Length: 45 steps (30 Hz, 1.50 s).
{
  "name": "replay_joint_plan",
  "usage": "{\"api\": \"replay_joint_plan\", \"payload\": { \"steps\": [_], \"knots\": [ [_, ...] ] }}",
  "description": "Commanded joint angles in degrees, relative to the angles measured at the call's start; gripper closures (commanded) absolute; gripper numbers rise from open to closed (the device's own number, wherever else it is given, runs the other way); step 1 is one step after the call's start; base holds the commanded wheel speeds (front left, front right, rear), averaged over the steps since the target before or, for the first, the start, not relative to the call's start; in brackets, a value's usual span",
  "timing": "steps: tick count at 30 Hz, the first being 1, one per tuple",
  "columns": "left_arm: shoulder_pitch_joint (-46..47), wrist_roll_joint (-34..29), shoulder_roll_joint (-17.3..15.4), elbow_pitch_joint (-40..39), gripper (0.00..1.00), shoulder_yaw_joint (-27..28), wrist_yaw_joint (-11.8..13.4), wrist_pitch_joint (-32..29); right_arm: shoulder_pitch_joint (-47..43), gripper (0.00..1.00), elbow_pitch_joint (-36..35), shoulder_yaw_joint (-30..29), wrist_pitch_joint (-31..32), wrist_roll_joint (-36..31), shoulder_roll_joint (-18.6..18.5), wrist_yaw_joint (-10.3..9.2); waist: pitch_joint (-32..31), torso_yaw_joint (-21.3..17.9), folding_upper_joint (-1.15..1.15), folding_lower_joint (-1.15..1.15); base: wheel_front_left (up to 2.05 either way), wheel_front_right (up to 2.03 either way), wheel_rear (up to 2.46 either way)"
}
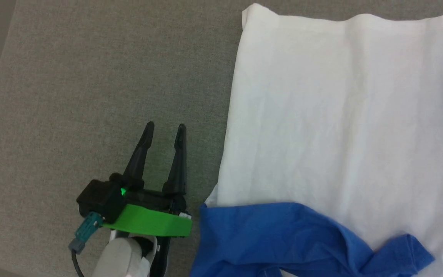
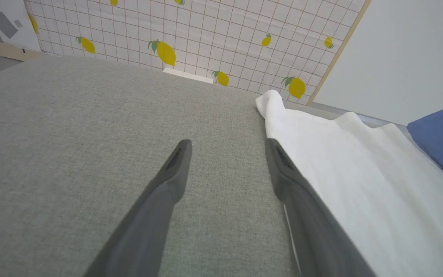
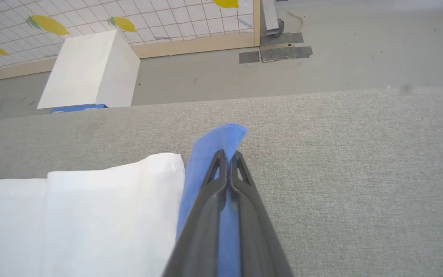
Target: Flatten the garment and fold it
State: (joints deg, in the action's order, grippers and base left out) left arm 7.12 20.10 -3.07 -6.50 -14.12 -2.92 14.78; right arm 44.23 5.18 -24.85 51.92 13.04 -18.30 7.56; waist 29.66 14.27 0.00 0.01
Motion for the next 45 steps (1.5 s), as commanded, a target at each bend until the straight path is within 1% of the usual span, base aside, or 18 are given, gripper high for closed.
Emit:
{"api": "replay_joint_plan", "payload": {
  "steps": [1, 7, 13, 19, 22, 26, 30, 34, 40, 45],
  "knots": [
    [-1.2, -0.4, 0.2, 0.2, 0.0, 0.6, -0.1, 0.2, -1.2, 1.0, -0.9, 0.4, -1.0, 1.1, 0.3, -0.08, -5.7, -3.2, 0.0, -0.01, 0.0, 0.0, 0.0],
    [-5.3, -0.8, -0.2, 0.6, 0.0, 2.9, 0.0, 0.2, -5.1, 1.0, -7.5, 2.5, -3.3, 7.0, 0.3, -0.08, -13.0, -5.8, 0.0, -0.01, 0.0, 0.0, 0.0],
    [-9.4, -0.5, -0.9, 0.2, 0.0, 4.1, 0.5, 0.2, -9.1, 1.0, -15.9, 5.7, -2.7, 12.5, 1.6, -0.08, -18.3, -8.0, 0.0, -0.01, 0.0, 0.0, 0.0],
    [-12.2, 0.2, -1.4, -0.4, 0.0, 4.5, 1.1, -0.3, -14.1, 1.0, -24.5, 11.5, 0.2, 16.3, 4.3, -0.08, -22.2, -9.1, 0.0, -0.01, 0.0, 0.0, 0.0],
    [-13.3, 0.6, -1.4, -0.7, 0.0, 4.5, 1.3, -0.6, -16.9, 1.0, -28.8, 15.3, 1.9, 17.4, 6.5, -0.08, -23.7, -9.1, 0.0, -0.01, 0.0, 0.0, 0.0],
    [-14.3, 1.0, -1.6, -0.9, 0.0, 4.5, 1.5, -0.8, -20.0, 1.0, -31.8, 21.3, 3.3, 18.2, 8.7, -0.08, -25.1, -8.6, 0.0, -0.01, 0.0, 0.0, 0.0],
    [-15.1, 1.3, -1.8, -1.3, 0.0, 4.8, 1.9, -1.0, -22.7, 1.0, -31.7, 28.2, 3.2, 18.9, 9.9, -0.08, -25.9, -7.8, 0.0, -0.01, 0.0, 0.0, 0.0],
    [-15.8, 1.6, -2.2, -1.6, 0.0, 4.9, 2.0, -1.3, -25.3, 1.0, -29.3, 35.2, 1.8, 19.9, 11.2, -0.08, -26.2, -6.6, 0.0, -0.01, 0.0, 0.0, 0.0],
    [-16.1, 1.9, -2.4, -1.6, 0.0, 4.6, 2.1, -1.7, -27.8, 1.0, -23.4, 45.1, -2.2, 21.0, 12.3, -0.08, -26.0, -4.4, 0.0, -0.01, 0.0, 0.0, 0.0],
    [-15.7, 2.1, -2.3, -1.2, 0.0, 4.0, 2.0, -1.7, -28.9, 1.0, -16.6, 52.9, -7.7, 20.1, 12.9, -0.08, -25.3, -2.9, 0.0, -0.01, 0.0, 0.0, 0.0]
  ]
}}
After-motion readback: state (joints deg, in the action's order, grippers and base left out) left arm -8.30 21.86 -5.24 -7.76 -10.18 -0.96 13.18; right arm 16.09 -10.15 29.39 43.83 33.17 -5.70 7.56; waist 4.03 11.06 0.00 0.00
